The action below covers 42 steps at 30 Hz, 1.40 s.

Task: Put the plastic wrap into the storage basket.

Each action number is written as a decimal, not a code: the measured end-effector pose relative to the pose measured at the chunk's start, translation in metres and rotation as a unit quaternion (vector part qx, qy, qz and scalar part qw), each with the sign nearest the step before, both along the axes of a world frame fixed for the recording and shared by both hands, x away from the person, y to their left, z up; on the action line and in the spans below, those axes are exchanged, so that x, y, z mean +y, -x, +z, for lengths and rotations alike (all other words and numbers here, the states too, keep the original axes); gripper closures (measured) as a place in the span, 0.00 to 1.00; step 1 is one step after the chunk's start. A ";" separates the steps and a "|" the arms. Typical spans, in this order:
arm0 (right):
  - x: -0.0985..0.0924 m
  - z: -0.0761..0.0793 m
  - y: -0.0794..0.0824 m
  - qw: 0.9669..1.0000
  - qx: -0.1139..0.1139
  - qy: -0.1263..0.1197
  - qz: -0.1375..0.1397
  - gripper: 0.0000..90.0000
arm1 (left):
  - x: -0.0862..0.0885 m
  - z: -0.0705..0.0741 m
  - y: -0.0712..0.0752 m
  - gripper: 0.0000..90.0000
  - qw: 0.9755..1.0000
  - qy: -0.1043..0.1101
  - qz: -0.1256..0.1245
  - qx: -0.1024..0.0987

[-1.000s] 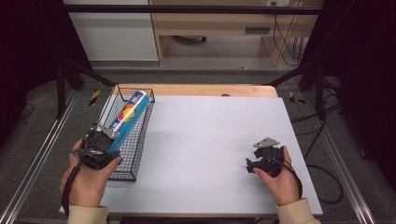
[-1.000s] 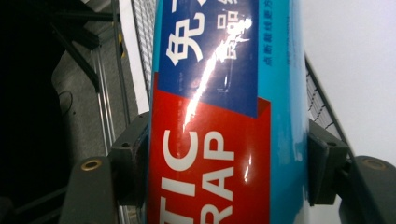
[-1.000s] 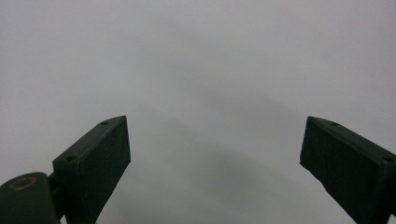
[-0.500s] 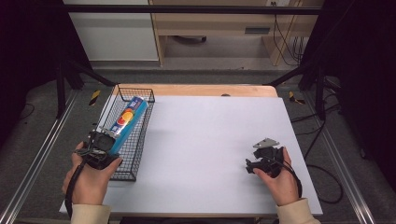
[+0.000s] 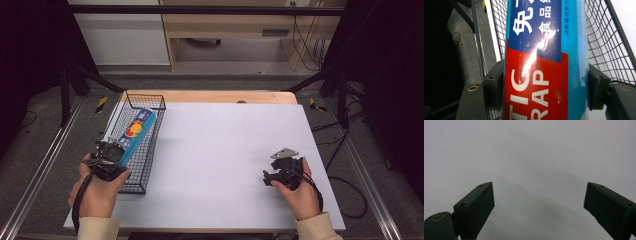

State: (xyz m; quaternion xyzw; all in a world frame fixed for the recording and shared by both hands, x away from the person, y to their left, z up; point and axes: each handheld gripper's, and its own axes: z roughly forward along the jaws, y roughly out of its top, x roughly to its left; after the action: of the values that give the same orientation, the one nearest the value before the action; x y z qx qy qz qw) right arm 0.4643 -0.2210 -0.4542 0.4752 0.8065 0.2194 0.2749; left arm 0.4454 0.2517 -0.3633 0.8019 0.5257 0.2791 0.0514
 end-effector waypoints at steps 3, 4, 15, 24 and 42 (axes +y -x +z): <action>-0.001 0.000 0.000 1.000 0.001 0.000 0.000 0.11 | 0.000 -0.001 0.000 0.35 1.000 -0.005 0.001 0.003; -0.001 0.000 0.000 1.000 -0.002 0.000 -0.001 0.11 | 0.000 -0.001 0.000 0.35 1.000 -0.007 0.000 0.003; -0.002 0.000 0.000 1.000 0.000 -0.001 0.000 0.12 | 0.001 -0.004 -0.005 0.35 1.000 -0.013 0.002 0.020; -0.001 -0.001 0.000 1.000 0.004 -0.003 0.004 0.12 | -0.001 -0.003 -0.010 0.35 0.999 -0.020 0.002 0.026; 0.002 -0.002 0.000 1.000 0.011 -0.003 0.008 0.12 | -0.004 -0.009 -0.027 0.35 0.994 -0.063 0.003 0.087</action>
State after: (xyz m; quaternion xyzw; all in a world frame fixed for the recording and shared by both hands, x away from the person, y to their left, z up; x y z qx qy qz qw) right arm 0.4647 -0.2193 -0.4564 0.4723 0.8123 0.2188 0.2630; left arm 0.4728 0.2482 -0.3719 0.8230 0.5122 0.2413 -0.0462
